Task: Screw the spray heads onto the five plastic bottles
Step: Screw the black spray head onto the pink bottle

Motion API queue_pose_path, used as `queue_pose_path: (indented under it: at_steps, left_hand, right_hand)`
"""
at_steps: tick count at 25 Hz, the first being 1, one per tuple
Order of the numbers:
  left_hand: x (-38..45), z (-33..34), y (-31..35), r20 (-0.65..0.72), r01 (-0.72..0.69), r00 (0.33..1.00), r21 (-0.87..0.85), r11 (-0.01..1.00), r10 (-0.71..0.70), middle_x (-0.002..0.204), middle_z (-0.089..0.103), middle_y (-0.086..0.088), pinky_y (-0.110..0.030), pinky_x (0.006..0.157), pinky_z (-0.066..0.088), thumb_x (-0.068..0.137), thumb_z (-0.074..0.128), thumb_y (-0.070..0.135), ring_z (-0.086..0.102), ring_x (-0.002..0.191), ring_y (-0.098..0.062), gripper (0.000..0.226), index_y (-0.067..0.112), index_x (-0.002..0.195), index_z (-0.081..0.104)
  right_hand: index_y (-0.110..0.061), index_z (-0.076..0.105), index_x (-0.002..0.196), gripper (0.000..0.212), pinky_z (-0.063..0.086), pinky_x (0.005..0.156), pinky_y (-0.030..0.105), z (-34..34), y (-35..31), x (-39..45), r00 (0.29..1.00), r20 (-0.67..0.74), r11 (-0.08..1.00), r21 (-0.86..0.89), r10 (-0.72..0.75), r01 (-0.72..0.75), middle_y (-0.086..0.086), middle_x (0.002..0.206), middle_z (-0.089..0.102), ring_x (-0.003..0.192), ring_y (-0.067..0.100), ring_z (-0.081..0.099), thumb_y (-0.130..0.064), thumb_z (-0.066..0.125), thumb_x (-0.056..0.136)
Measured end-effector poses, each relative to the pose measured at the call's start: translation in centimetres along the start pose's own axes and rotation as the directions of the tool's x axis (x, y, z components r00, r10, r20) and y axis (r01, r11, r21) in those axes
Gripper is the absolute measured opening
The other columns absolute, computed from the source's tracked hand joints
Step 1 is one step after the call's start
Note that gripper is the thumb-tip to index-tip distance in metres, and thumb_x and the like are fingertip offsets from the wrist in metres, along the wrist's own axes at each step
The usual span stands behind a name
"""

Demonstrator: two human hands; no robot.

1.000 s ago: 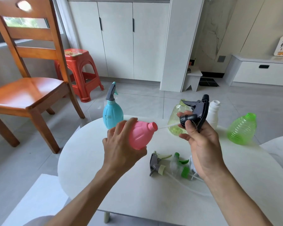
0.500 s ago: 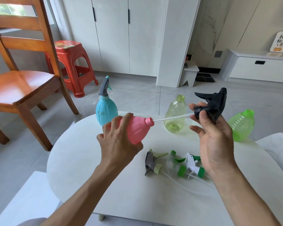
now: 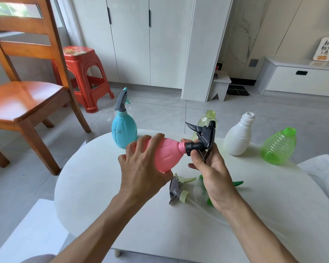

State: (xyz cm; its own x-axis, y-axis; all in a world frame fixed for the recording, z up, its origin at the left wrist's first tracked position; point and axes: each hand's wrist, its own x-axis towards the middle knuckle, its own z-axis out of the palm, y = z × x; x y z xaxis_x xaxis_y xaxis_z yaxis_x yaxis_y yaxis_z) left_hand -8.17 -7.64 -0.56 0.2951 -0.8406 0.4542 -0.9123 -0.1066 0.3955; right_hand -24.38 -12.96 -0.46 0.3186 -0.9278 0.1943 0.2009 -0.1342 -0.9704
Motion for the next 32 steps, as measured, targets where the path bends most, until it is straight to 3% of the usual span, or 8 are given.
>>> queue_pose_path:
  at_steps: [4, 10, 15, 18, 20, 22, 26, 32]
  left_hand:
    - [-0.1, -0.4, -0.4, 0.034, 0.006, 0.999, -0.063, 0.998, -0.004, 0.129, 0.053, 0.005, -0.043, 0.078, 0.042, 0.055, 0.081, 0.042, 0.047, 0.111, -0.029, 0.088, 0.035, 0.136, 0.045]
    - [-0.2, -0.9, -0.5, 0.054, -0.016, 0.998, -0.083, 0.996, 0.021, 0.129, 0.052, 0.007, -0.043, 0.079, 0.042, 0.054, 0.079, 0.044, 0.047, 0.112, -0.027, 0.089, 0.038, 0.135, 0.043]
    - [-0.2, -0.8, -0.7, 0.101, -0.012, 0.995, -0.074, 0.997, 0.019, 0.130, 0.051, 0.006, -0.042, 0.081, 0.040, 0.055, 0.079, 0.045, 0.045, 0.114, -0.026, 0.091, 0.038, 0.137, 0.042]
    - [-0.1, -0.7, -0.8, 0.128, -0.009, 0.992, -0.068, 0.998, 0.018, 0.131, 0.050, 0.006, -0.042, 0.083, 0.039, 0.054, 0.078, 0.047, 0.044, 0.115, -0.027, 0.092, 0.039, 0.138, 0.041]
    - [-0.2, -0.7, -0.8, 0.150, -0.041, 0.988, -0.052, 0.998, 0.048, 0.131, 0.050, 0.006, -0.042, 0.083, 0.039, 0.055, 0.077, 0.049, 0.044, 0.115, -0.026, 0.092, 0.039, 0.139, 0.040]
    - [-0.3, -0.7, -1.0, 0.156, -0.075, 0.985, -0.006, 0.997, 0.075, 0.131, 0.050, 0.005, -0.042, 0.083, 0.039, 0.057, 0.076, 0.049, 0.044, 0.116, -0.027, 0.090, 0.039, 0.139, 0.041]
    - [0.0, -1.0, -1.7, 0.139, -0.092, 0.987, 0.070, 0.993, 0.082, 0.131, 0.050, 0.004, -0.040, 0.083, 0.037, 0.056, 0.078, 0.043, 0.044, 0.117, -0.028, 0.089, 0.039, 0.139, 0.044]
    - [0.0, -1.0, -1.5, 0.081, -0.154, 0.986, 0.115, 0.981, 0.146, 0.130, 0.053, 0.001, -0.043, 0.082, 0.039, 0.053, 0.079, 0.039, 0.046, 0.117, -0.031, 0.087, 0.036, 0.135, 0.049]
  right_hand:
    - [-0.016, 0.051, 0.130, 0.034, 0.048, 0.097, 0.038, 0.3, 0.1, 0.0, 0.999, 0.049, 1.000, -0.006, -0.013, 0.013, 0.001, 0.129, 0.067, 0.121, 0.015, 0.060, -0.017, 0.057, 0.096]
    - [-0.014, 0.053, 0.122, 0.027, 0.047, 0.095, 0.022, -0.2, -0.1, 0.3, 0.977, 0.185, 0.994, 0.040, -0.103, 0.097, -0.004, 0.127, 0.069, 0.122, 0.010, 0.061, -0.009, 0.055, 0.095]
    - [-0.029, 0.057, 0.120, 0.047, 0.050, 0.085, 0.029, -1.1, -0.1, 0.8, 0.994, -0.022, 0.970, -0.223, -0.104, 0.097, -0.013, 0.118, 0.069, 0.108, 0.004, 0.064, -0.038, 0.077, 0.078]
    - [-0.034, 0.035, 0.145, 0.080, 0.045, 0.096, 0.024, -2.1, -0.6, 1.0, 0.942, -0.009, 0.749, -0.609, -0.334, 0.260, -0.012, 0.146, 0.046, 0.123, 0.005, 0.052, -0.048, 0.077, 0.078]
    - [-0.020, 0.053, 0.135, 0.058, 0.044, 0.095, 0.029, -3.0, -0.7, 1.3, 0.824, 0.260, 0.404, -0.772, -0.504, 0.491, -0.001, 0.141, 0.053, 0.114, 0.022, 0.056, -0.042, 0.071, 0.085]
    - [-0.013, 0.065, 0.122, 0.046, 0.046, 0.084, 0.032, -3.3, -0.9, 1.3, 0.776, 0.402, 0.225, -0.800, -0.486, 0.556, -0.001, 0.130, 0.064, 0.091, 0.026, 0.056, -0.032, 0.076, 0.082]
    - [-0.011, 0.066, 0.124, 0.056, 0.049, 0.087, 0.033, -3.8, -0.4, 0.6, 0.812, 0.432, 0.253, -0.798, -0.394, 0.547, 0.003, 0.137, 0.062, 0.093, 0.025, 0.060, 0.011, 0.074, 0.073]
    - [-0.018, 0.074, 0.111, 0.029, 0.039, 0.063, 0.025, -4.5, -2.1, 0.5, 0.781, 0.424, 0.216, -0.799, -0.458, 0.561, -0.008, 0.090, 0.067, 0.073, 0.011, 0.042, -0.020, 0.077, 0.082]
